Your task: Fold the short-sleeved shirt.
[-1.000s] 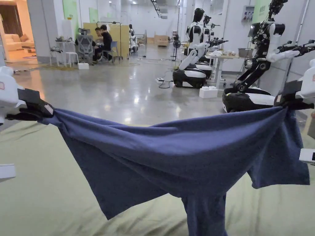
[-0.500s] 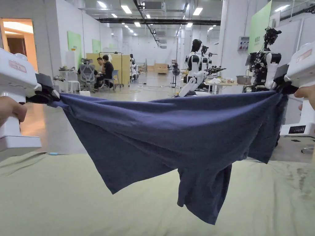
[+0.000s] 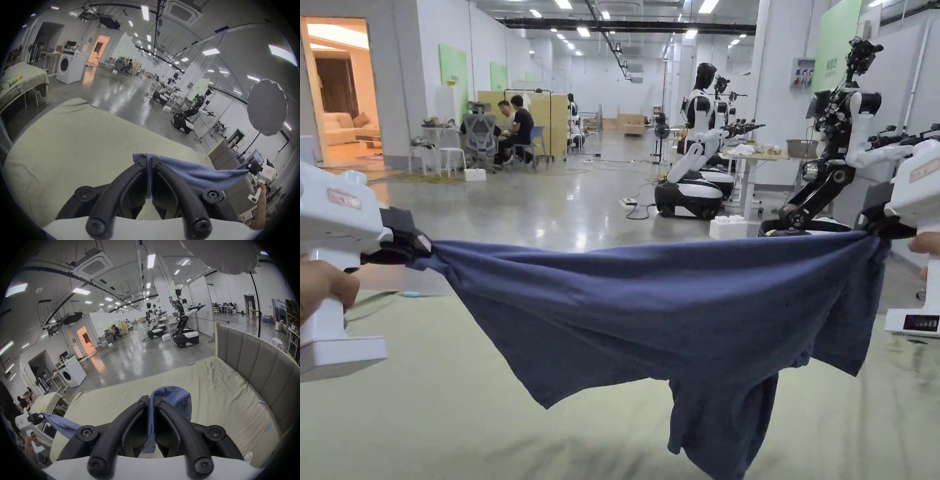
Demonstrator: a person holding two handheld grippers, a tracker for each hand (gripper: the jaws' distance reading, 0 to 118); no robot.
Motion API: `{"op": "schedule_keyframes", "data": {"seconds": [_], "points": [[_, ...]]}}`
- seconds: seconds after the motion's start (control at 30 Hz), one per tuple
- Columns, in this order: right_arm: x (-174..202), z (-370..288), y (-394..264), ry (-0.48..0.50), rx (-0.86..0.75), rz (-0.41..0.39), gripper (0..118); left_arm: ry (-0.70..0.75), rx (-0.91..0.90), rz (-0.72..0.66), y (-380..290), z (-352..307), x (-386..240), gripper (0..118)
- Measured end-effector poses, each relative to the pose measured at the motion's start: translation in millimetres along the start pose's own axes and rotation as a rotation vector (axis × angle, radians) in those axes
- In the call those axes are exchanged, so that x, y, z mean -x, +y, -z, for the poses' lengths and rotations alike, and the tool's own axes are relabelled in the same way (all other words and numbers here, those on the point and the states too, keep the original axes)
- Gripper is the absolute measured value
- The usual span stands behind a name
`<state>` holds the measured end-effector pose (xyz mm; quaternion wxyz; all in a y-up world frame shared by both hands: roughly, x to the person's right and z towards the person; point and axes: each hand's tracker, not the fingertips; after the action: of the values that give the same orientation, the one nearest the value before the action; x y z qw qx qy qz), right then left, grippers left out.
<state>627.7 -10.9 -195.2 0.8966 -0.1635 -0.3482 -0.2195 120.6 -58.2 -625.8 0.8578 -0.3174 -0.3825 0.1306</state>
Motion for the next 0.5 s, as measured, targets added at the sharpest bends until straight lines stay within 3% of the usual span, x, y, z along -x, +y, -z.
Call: {"op": "schedule_keyframes", "data": {"seconds": [0.1, 0.13, 0.2, 0.27, 0.4, 0.5], "points": [[-17.2, -5.9, -41.4, 0.036, 0.033, 0.014, 6, 0.019, 0.037, 0.033, -43.3, -2.6, 9.4, 5], [-22.6, -9.6, -59.6, 0.049, 0.047, -0.007, 6, -0.037, 0.068, 0.031, -61.3, -3.6, 16.8, 5], [-32.6, -21.3, -105.6, 0.02, 0.071, -0.059, 6, 0.001, 0.102, 0.059, -102.6, -10.5, 25.6, 5], [-49.8, -29.9, -153.6, 0.068, 0.127, -0.061, 6, -0.029, 0.161, 0.075, -142.9, -17.9, 37.0, 5], [-82.8, -60.2, -258.7, 0.059, 0.19, -0.026, 6, -0.048, 0.24, 0.067, -228.0, -43.8, 61.7, 5], [-108.9, -84.5, -322.2, 0.077, 0.291, 0.065, 6, -0.045, 0.352, 0.108, -283.3, -71.4, 73.2, 5]]}}
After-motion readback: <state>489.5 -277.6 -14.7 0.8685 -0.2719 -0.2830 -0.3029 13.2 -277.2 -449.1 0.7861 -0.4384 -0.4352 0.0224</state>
